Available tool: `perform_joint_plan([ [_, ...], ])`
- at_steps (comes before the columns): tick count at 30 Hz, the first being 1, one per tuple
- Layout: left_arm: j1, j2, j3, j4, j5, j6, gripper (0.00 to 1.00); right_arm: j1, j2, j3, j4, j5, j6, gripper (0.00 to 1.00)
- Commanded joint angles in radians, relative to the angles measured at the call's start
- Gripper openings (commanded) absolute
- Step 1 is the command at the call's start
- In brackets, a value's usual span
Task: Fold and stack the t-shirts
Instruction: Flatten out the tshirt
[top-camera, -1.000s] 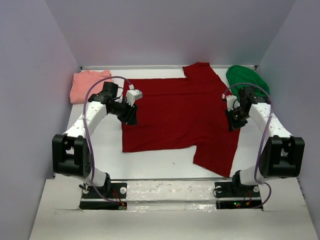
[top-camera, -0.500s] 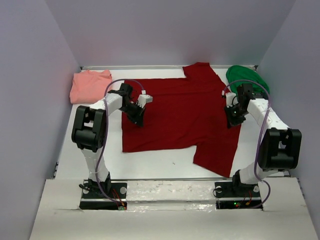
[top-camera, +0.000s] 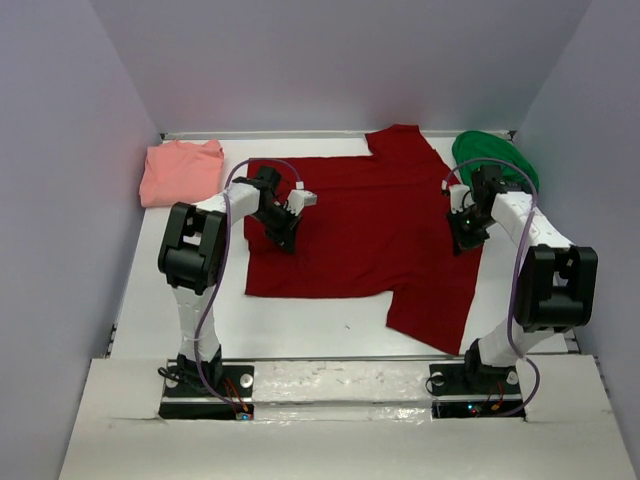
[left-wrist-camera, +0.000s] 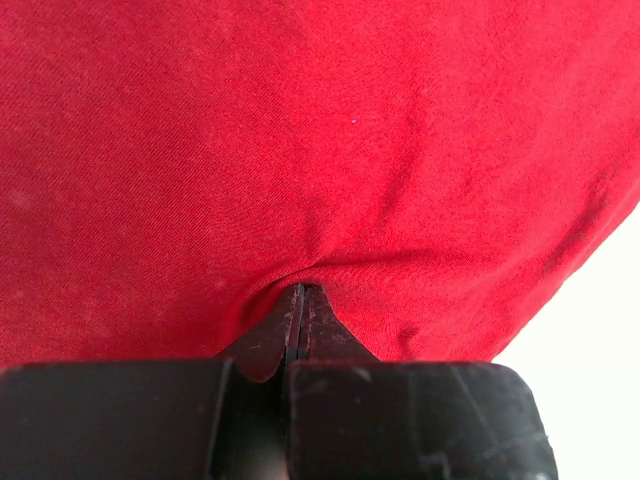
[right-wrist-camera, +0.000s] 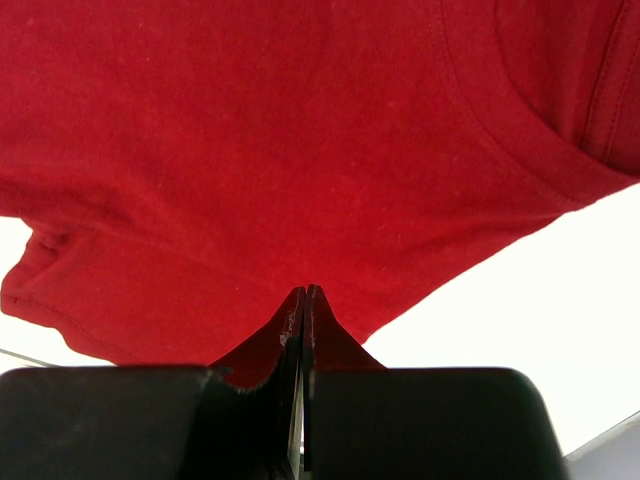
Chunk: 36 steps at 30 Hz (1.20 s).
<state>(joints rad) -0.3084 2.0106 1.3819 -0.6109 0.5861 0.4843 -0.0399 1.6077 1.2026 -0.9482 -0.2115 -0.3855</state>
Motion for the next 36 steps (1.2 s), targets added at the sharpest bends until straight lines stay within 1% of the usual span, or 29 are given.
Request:
perform_joint_plan([
  [1,-0.003,0.034,-0.014,0.017,-0.143,-0.007,0.0,0.002,0.017,0.052,0.012,0.008,0.002,0.0],
  [9,-0.003,-0.018,-0.07,-0.006,-0.232,-0.019,0.0,0.002,0.067,0.078,0.017,0.041,-0.004,0.0],
  [19,0.0,-0.056,-0.098,-0.124,-0.31,-0.013,0.0,0.002,0.096,0.13,0.011,0.06,-0.01,0.0],
  [28,0.011,-0.084,-0.133,-0.147,-0.35,0.004,0.0,0.002,0.17,0.141,0.019,0.076,-0.016,0.0],
  [36,0.031,-0.09,-0.165,-0.144,-0.381,0.011,0.0,0.002,0.181,0.121,0.023,0.095,-0.026,0.0],
])
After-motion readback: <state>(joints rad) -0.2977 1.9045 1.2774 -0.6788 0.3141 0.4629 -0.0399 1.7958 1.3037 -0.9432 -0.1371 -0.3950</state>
